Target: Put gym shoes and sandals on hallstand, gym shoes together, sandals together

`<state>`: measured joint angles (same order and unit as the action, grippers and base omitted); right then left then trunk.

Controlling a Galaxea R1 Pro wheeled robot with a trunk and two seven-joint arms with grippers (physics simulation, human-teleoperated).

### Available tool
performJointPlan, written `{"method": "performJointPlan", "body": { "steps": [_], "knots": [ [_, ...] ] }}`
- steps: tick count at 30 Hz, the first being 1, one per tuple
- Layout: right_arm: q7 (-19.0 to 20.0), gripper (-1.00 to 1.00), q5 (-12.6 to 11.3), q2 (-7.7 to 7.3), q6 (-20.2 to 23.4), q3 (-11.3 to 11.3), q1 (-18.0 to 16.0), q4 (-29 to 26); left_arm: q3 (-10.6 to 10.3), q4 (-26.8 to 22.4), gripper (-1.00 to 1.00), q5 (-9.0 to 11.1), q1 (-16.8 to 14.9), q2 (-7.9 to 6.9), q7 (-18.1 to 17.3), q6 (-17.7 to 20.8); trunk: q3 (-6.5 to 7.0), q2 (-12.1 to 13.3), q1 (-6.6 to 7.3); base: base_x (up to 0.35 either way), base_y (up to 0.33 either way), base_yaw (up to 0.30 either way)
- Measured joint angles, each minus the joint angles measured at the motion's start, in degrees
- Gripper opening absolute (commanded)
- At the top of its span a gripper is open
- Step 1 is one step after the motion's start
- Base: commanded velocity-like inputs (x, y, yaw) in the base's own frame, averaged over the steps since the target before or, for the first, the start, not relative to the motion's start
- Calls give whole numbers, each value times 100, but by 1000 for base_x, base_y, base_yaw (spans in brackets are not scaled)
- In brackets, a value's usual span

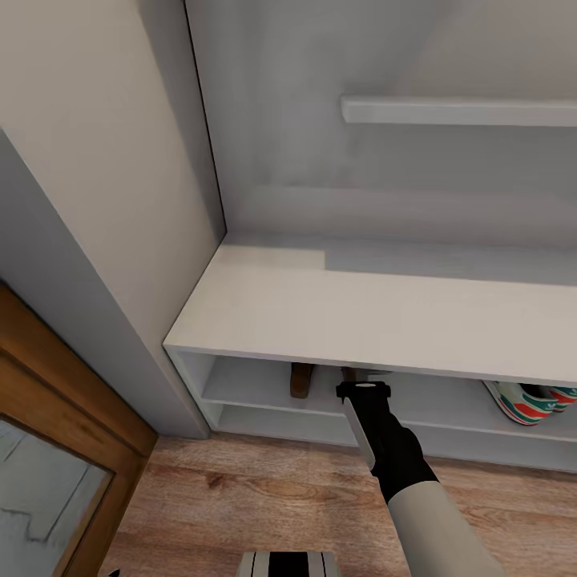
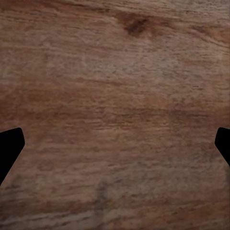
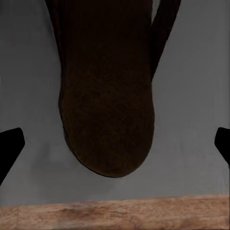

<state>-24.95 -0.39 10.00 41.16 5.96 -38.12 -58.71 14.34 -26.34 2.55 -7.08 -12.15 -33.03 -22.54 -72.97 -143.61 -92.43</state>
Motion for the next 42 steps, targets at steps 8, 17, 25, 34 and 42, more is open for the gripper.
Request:
{"method": "performJointPlan", "body": {
  "steps": [8, 17, 25, 34, 42],
  "knots": [
    [0, 100, 0, 0, 0, -4, 0, 3, 1, 0, 100, 0, 0, 0, 0, 0, 0, 0, -1, -57, 0, 0],
    [0, 100, 0, 0, 0, -6, 0, 3, 1, 0, 100, 0, 0, 0, -1, -2, 0, 0, -3, -279, 0, 0],
    [0, 100, 0, 0, 0, -6, 0, 3, 0, 0, 100, 0, 0, 0, 0, -2, 0, 0, -4, -329, -2, 0],
    [-1, 100, 0, 0, 1, -6, 0, 3, -1, 2, 100, 0, -1, 0, 1, -2, 0, 0, -4, -336, -95, 0],
    [-1, 100, 6, 0, 1, -9, 0, 46, 4, 2, 100, 0, -1, 0, 19, 4, 0, 0, -3, -312, -147, 0]
  ]
}}
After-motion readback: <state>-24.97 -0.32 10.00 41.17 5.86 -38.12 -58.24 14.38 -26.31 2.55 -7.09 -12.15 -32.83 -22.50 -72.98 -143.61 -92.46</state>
